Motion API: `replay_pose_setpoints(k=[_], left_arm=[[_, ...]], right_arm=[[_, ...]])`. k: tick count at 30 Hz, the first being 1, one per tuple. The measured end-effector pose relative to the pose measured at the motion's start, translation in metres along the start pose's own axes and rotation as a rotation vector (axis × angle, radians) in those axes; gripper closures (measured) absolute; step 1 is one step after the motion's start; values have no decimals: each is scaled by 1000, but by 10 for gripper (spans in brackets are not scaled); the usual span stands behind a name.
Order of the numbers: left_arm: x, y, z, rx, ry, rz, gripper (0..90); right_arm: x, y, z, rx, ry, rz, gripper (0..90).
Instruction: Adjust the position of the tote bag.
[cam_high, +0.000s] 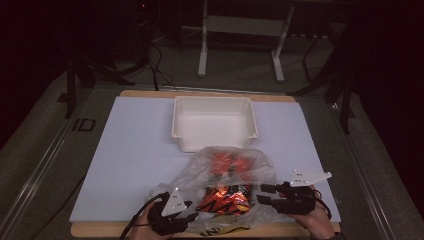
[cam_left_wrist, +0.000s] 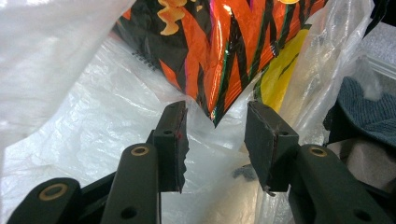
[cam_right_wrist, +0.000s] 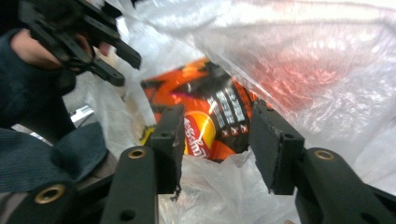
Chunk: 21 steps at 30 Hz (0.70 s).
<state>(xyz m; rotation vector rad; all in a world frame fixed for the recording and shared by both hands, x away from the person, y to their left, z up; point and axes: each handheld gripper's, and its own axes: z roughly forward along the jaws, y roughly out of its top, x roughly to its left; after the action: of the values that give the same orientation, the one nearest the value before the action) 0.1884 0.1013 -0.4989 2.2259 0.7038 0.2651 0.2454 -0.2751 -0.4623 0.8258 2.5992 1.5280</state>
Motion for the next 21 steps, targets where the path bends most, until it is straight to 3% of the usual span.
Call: replay_pose_setpoints(k=[3,6,7,9,13,21], left_arm=[[-1,-2,4,8,-7,3,588],[0,-6,5,21,0,7,586],[0,-6,5,21,0,7,586],[4,-11,5,29,4,-15,586],[9,-17,6,43,7,-30,586],[18,-26,12,76,42,-46,588]], right_arm=[[0,-6,15,71,3,-3,567],[-1,-15,25,154,37,-21,592],[-1,-15,25,154,37,-21,592],[-2,-26,30,242,19,-44,612],[-4,-36,32,300,9,-53,617],[-9,-45,34,359,-33,-61,618]])
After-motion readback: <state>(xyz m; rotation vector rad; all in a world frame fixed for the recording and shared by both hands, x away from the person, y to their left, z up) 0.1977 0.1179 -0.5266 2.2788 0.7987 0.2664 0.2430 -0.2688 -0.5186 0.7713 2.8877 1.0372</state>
